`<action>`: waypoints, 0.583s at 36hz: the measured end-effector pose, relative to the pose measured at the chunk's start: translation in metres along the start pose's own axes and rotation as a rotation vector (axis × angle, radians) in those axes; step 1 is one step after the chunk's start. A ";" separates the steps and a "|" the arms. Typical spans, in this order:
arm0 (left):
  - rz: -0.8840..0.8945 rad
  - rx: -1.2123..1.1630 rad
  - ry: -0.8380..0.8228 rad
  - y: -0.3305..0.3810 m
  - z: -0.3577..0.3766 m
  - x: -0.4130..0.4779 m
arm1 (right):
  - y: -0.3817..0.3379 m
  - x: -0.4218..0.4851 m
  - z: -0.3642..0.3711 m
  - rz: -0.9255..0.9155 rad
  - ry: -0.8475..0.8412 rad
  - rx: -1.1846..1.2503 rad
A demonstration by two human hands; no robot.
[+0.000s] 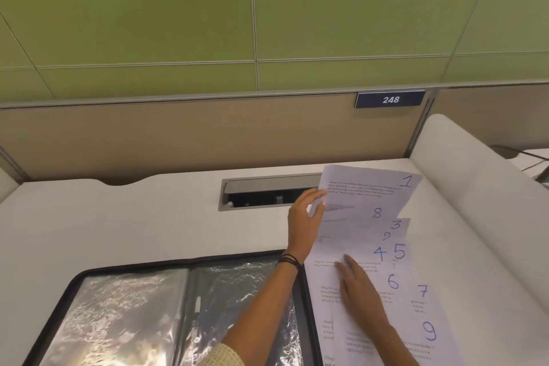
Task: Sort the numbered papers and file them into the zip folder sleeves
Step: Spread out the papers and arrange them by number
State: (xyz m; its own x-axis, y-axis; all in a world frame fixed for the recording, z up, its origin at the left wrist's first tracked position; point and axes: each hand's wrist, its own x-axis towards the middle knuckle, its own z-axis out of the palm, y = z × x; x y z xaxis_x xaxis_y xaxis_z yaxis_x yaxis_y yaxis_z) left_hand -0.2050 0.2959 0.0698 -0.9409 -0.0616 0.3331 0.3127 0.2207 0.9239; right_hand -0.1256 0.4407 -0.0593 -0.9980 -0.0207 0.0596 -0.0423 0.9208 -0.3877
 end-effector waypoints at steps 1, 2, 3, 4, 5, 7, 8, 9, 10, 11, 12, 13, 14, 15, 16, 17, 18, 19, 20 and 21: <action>0.015 -0.004 0.008 0.005 -0.002 0.001 | -0.001 0.000 -0.002 -0.003 -0.021 -0.003; 0.034 -0.006 0.018 0.010 -0.005 0.002 | -0.002 -0.001 -0.005 -0.004 -0.037 -0.003; 0.054 -0.007 0.032 0.016 -0.007 0.005 | -0.003 0.000 -0.007 -0.006 -0.052 -0.006; 0.078 -0.007 0.046 0.021 -0.010 0.007 | -0.004 0.000 -0.008 -0.007 -0.068 -0.012; 0.109 0.000 0.062 0.028 -0.012 0.009 | -0.005 0.000 -0.011 -0.006 -0.089 -0.020; 0.181 0.024 0.090 0.040 -0.019 0.011 | -0.008 0.000 -0.017 0.012 -0.135 -0.026; 0.219 0.036 0.106 0.046 -0.023 0.012 | -0.010 0.000 -0.020 0.025 -0.143 -0.020; 0.255 0.050 0.126 0.054 -0.026 0.012 | -0.012 0.000 -0.024 0.040 -0.134 -0.001; 0.292 0.061 0.144 0.060 -0.031 0.012 | -0.014 0.001 -0.028 0.058 -0.108 0.035; 0.322 0.071 0.157 0.067 -0.035 0.011 | -0.017 0.002 -0.032 0.077 -0.071 0.081; 0.348 0.073 0.164 0.074 -0.039 0.009 | -0.019 0.003 -0.037 0.095 -0.017 0.136; 0.369 0.074 0.170 0.080 -0.043 0.008 | -0.021 0.005 -0.042 0.115 0.052 0.200; 0.388 0.076 0.176 0.084 -0.048 0.006 | -0.024 0.006 -0.047 0.137 0.132 0.271; 0.405 0.083 0.181 0.088 -0.052 0.004 | -0.029 0.007 -0.054 0.156 0.216 0.349; 0.418 0.089 0.183 0.090 -0.057 0.002 | -0.033 0.007 -0.062 0.176 0.293 0.433; 0.425 0.094 0.186 0.093 -0.062 -0.001 | -0.038 0.007 -0.070 0.204 0.356 0.516; 0.430 0.088 0.185 0.095 -0.067 -0.003 | -0.043 0.007 -0.078 0.236 0.402 0.598; 0.430 0.081 0.184 0.099 -0.072 -0.006 | -0.047 0.006 -0.085 0.267 0.432 0.675; 0.424 0.065 0.184 0.101 -0.077 -0.009 | -0.051 0.005 -0.092 0.290 0.457 0.745; 0.414 0.048 0.186 0.104 -0.082 -0.012 | -0.055 0.004 -0.097 0.301 0.480 0.807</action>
State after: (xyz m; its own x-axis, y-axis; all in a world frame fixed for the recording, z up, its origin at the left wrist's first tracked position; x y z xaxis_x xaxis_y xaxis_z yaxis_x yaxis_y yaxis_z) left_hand -0.1500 0.2399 0.1775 -0.6969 -0.1314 0.7050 0.6472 0.3083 0.6972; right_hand -0.1231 0.4277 0.0520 -0.8548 0.4958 0.1535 0.0128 0.3157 -0.9488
